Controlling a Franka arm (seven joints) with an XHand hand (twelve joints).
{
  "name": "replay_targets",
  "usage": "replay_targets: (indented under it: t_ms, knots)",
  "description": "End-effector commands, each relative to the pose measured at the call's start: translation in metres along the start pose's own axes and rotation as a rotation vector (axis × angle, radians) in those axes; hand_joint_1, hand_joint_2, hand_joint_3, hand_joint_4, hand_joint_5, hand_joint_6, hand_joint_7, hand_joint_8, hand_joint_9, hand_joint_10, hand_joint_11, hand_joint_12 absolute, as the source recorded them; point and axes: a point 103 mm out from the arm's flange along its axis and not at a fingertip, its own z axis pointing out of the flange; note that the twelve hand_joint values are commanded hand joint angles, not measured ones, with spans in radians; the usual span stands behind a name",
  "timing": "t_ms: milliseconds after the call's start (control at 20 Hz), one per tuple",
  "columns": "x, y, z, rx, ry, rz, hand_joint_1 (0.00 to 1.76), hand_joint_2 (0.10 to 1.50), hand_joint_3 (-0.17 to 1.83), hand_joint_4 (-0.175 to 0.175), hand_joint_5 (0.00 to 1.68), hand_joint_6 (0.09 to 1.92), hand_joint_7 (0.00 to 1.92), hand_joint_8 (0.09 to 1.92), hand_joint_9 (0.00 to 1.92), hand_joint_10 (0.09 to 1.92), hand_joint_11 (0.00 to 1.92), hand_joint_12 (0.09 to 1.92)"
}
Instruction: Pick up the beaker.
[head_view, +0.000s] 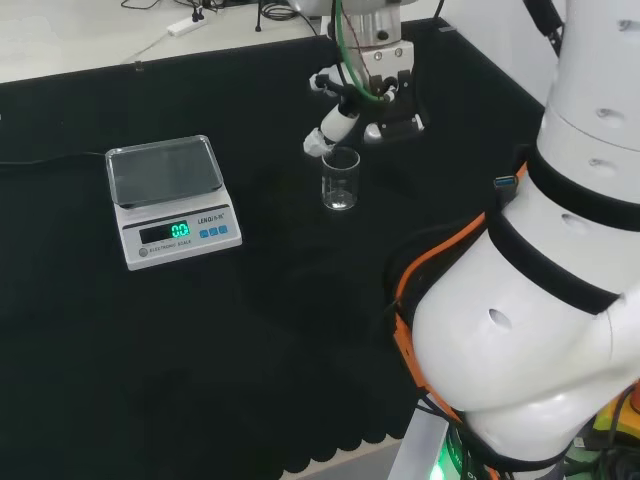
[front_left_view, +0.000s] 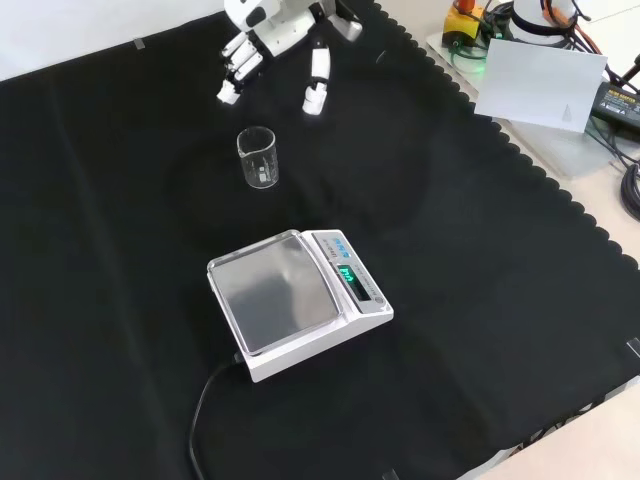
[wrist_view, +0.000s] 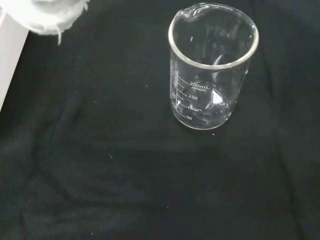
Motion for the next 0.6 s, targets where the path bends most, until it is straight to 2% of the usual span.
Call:
replay_targets:
  t_ms: [50, 350, 600]
  knots:
    - [0.002, 0.013, 0.006, 0.006, 0.007, -0.004, 0.74, 0.62, 0.21, 0.009, 0.14, 0.09, 0.07, 0.75, 0.26, 0.94, 0.08, 1.52]
    - [-0.006, 0.032, 0.023, 0.014, -0.008, 0.002, 0.74, 0.62, 0.2, 0.01, 0.14, 0.09, 0.06, 0.75, 0.26, 0.94, 0.08, 1.53]
    - [-0.02, 0.041, 0.04, 0.044, 0.009, 0.016, 0.74, 0.62, 0.2, 0.011, 0.14, 0.09, 0.06, 0.75, 0.25, 0.94, 0.07, 1.53]
